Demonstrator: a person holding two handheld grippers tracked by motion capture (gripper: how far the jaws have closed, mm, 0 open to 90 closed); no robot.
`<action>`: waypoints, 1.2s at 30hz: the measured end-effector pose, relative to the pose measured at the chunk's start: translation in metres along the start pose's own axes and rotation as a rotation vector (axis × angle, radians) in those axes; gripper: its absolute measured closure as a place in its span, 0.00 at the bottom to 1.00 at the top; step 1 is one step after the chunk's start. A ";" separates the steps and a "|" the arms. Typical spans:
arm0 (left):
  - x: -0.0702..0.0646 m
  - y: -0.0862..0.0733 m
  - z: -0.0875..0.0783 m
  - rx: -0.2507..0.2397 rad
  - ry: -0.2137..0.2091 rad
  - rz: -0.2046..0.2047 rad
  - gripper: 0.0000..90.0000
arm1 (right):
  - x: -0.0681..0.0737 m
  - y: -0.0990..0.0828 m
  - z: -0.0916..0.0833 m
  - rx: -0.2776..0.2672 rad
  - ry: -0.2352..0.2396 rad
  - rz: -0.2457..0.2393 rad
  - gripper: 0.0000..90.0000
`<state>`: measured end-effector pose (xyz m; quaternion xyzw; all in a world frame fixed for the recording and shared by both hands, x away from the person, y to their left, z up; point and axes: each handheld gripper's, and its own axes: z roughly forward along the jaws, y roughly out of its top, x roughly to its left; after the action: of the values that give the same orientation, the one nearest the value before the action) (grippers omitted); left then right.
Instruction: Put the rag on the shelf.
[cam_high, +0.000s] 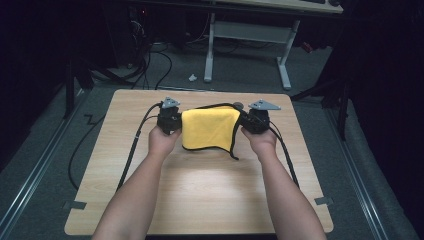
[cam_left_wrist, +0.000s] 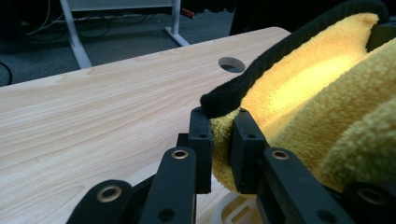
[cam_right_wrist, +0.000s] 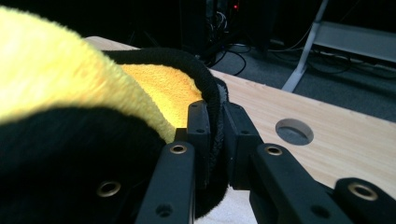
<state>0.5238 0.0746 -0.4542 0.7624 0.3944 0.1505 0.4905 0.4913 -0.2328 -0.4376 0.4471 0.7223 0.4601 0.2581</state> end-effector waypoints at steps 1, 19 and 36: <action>0.000 0.000 0.000 0.003 0.001 0.001 0.89 | -0.001 -0.002 0.001 0.004 0.003 0.010 0.92; 0.004 -0.010 -0.001 0.028 0.006 0.000 0.83 | -0.004 -0.016 0.009 0.027 0.035 0.074 0.85; 0.006 -0.002 -0.011 0.001 0.044 0.007 0.72 | -0.011 -0.002 -0.005 -0.010 0.000 0.063 0.75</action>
<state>0.5199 0.0864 -0.4517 0.7604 0.4024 0.1686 0.4810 0.4918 -0.2452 -0.4374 0.4685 0.7056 0.4715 0.2457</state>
